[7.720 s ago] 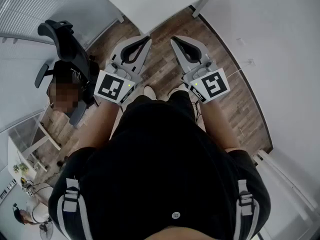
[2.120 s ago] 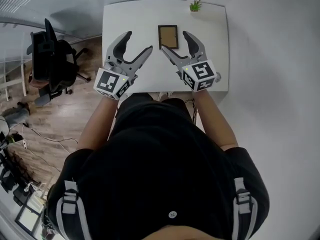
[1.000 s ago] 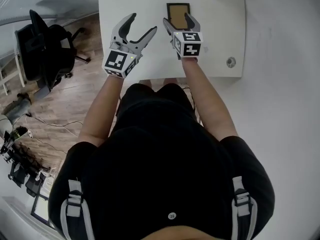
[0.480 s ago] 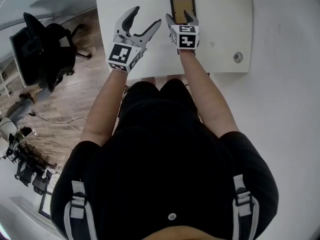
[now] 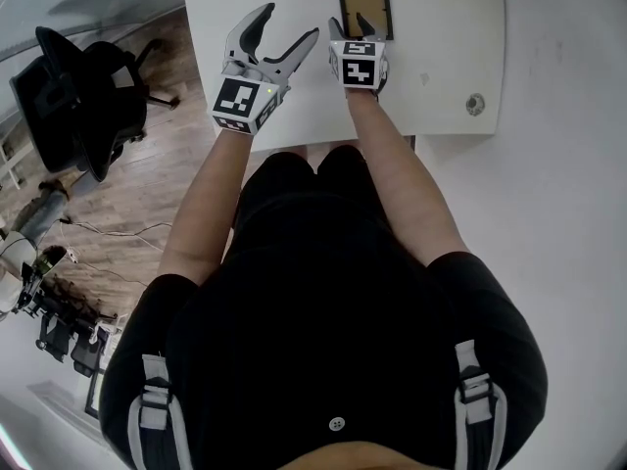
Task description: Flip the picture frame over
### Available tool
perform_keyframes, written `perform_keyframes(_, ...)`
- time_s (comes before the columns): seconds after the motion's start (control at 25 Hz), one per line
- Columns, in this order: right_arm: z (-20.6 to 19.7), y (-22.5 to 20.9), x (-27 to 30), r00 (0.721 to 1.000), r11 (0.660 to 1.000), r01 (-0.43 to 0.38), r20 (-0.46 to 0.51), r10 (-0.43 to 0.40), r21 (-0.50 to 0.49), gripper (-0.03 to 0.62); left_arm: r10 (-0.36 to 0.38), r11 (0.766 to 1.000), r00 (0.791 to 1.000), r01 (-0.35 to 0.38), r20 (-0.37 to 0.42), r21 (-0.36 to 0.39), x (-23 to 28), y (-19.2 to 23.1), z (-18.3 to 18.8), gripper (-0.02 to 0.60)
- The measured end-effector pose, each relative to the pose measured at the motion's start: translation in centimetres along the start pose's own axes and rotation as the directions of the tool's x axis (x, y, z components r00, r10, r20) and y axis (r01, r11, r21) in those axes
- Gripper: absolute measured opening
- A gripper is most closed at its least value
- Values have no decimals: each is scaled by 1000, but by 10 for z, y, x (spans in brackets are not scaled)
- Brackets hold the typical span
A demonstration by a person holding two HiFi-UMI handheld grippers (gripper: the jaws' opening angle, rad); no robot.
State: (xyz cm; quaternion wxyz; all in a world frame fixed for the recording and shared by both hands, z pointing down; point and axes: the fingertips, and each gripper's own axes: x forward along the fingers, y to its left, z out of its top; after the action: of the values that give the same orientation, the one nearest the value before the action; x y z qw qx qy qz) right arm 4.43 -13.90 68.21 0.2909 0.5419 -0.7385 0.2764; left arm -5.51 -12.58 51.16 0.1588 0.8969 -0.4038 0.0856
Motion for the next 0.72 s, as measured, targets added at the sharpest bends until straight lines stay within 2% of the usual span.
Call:
perform_keyframes(0.16,-8,2,9,1000,1000,12,-13,-12,-7,195,-7,1000,1000,7,10,-15,0,3,-4,337)
perform_keyframes(0.36,-8,6,9,998,998,55,-12,-55,-35,119,-7,1000,1000,7,10,-29,-4,9,-5,337)
perform_keyframes(0.56,-15,5,9,995,995,90,-35,-92,-44,104,-5,999,1000,5,3,-36,-12,11,-9,337)
perform_keyframes(0.72,-15,5,9,994,995,94,-49,-95,-34,52,-2,999,1000,2,-2,-38,-17,11,-11,337)
